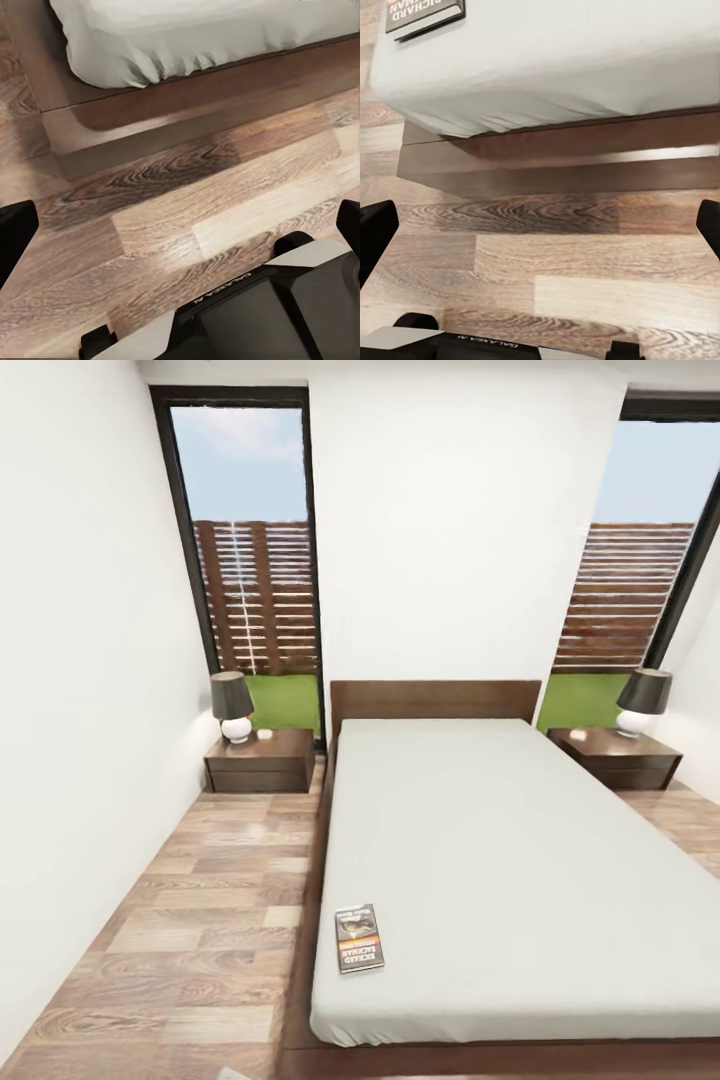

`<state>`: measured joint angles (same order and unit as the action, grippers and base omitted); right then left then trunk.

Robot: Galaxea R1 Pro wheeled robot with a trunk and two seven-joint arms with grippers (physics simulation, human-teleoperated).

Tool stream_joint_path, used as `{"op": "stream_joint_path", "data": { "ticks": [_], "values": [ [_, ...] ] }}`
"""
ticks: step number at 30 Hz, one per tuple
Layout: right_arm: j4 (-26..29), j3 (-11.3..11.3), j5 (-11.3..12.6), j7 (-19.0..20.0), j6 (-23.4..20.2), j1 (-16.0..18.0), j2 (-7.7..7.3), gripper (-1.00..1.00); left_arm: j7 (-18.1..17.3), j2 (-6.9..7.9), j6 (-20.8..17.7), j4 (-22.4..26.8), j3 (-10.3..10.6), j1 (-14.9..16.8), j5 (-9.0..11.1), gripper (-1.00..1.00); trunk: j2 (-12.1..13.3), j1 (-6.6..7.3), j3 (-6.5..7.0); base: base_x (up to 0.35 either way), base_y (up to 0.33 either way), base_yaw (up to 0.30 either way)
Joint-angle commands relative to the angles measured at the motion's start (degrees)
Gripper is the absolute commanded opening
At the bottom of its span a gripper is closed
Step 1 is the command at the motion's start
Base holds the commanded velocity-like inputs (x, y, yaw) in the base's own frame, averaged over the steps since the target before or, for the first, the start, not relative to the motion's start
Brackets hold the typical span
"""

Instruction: In the bedroom, move the book from the bed onto either nightstand, and place the two sandals side by side next to the bed.

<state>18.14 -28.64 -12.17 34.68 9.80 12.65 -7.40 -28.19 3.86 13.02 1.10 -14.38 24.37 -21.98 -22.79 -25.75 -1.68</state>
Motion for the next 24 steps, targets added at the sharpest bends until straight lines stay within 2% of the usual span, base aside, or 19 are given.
{"op": "stream_joint_path", "data": {
  "ticks": [1,6,16,24],
  "values": [
    [0.0,-0.5,-0.6,0.3,0.3,0.1,0.02,1.0,-0.1,0.01,0.2,0.0,-0.5,0.1,-0.6,1.0,-0.1,-0.04,-0.13,0.0,0.0,0.136],
    [0.0,-0.5,-0.6,0.3,0.3,0.1,0.02,1.0,-0.1,0.01,0.2,0.0,-0.5,0.1,-0.6,1.0,-0.1,-0.04,-0.13,0.018,0.0,0.048],
    [0.0,-0.5,-0.6,0.3,0.3,0.1,0.02,1.0,-0.1,0.01,0.2,0.0,-0.5,0.1,-0.6,1.0,-0.1,-0.04,-0.13,0.169,0.0,0.003],
    [0.0,-0.4,-0.6,0.2,0.3,0.1,0.02,1.0,0.0,0.01,0.2,0.0,-0.5,0.1,-0.6,1.0,-0.1,-0.04,-0.13,0.075,0.015,0.0]
  ]
}}
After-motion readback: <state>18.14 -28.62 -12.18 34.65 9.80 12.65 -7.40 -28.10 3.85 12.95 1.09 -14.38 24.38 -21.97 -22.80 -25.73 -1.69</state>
